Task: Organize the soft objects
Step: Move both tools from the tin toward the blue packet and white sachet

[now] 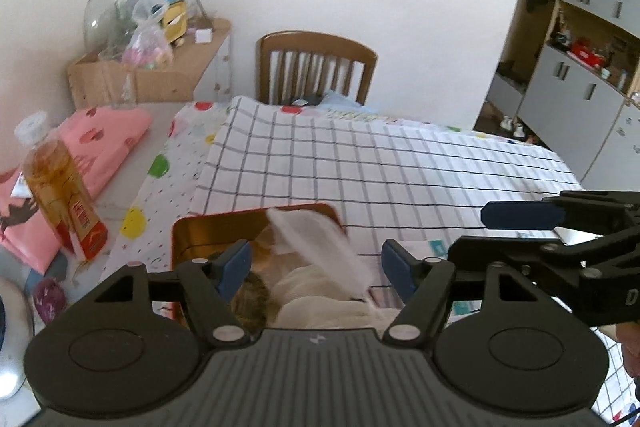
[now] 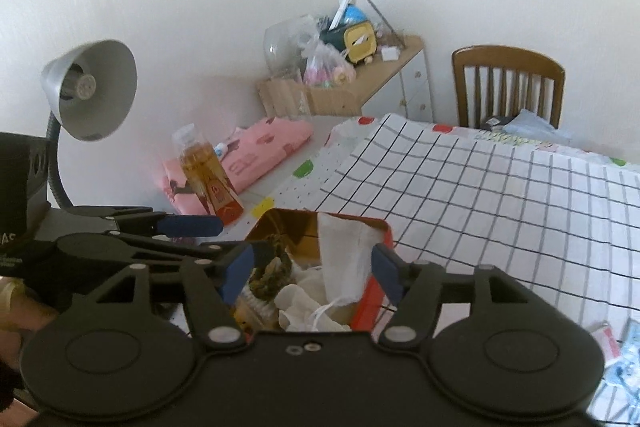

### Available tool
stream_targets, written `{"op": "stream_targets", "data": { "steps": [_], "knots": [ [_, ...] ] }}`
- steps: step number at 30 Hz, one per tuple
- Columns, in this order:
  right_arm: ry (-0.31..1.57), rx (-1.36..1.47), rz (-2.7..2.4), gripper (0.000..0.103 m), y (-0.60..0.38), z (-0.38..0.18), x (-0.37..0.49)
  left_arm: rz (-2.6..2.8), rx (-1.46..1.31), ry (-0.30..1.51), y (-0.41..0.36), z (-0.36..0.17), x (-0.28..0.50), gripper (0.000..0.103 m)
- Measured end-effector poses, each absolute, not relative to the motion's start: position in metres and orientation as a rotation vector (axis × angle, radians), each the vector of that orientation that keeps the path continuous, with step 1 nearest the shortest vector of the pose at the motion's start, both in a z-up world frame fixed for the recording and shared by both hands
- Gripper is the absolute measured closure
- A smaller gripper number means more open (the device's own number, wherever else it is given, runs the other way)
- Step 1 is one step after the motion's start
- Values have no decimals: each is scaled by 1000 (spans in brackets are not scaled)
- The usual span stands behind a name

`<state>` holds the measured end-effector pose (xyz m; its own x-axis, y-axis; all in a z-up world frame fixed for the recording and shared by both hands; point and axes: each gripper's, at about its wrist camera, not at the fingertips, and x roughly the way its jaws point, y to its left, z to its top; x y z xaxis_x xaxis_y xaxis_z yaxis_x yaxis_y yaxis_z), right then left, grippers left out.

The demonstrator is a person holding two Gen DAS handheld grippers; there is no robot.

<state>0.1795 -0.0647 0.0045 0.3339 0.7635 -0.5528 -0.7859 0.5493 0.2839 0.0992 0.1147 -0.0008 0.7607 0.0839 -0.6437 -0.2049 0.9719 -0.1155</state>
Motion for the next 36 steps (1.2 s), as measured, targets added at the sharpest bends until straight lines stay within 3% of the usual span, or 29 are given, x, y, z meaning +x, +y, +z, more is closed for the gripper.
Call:
{"op": "stream_targets", "data": {
  "steps": [2, 14, 19, 36],
  "knots": [
    [679, -33, 1004, 29, -77, 9, 177, 144, -171, 679, 106, 3, 99, 22],
    [603, 16, 901, 15, -150, 21, 169, 39, -133, 637, 57, 15, 115, 16],
    [593, 30, 841, 13, -181, 18, 169, -11, -136, 635, 36, 14, 126, 4],
    [658, -5, 602, 11, -285, -35, 191, -130, -77, 680, -58, -15, 185, 0]
  ]
}}
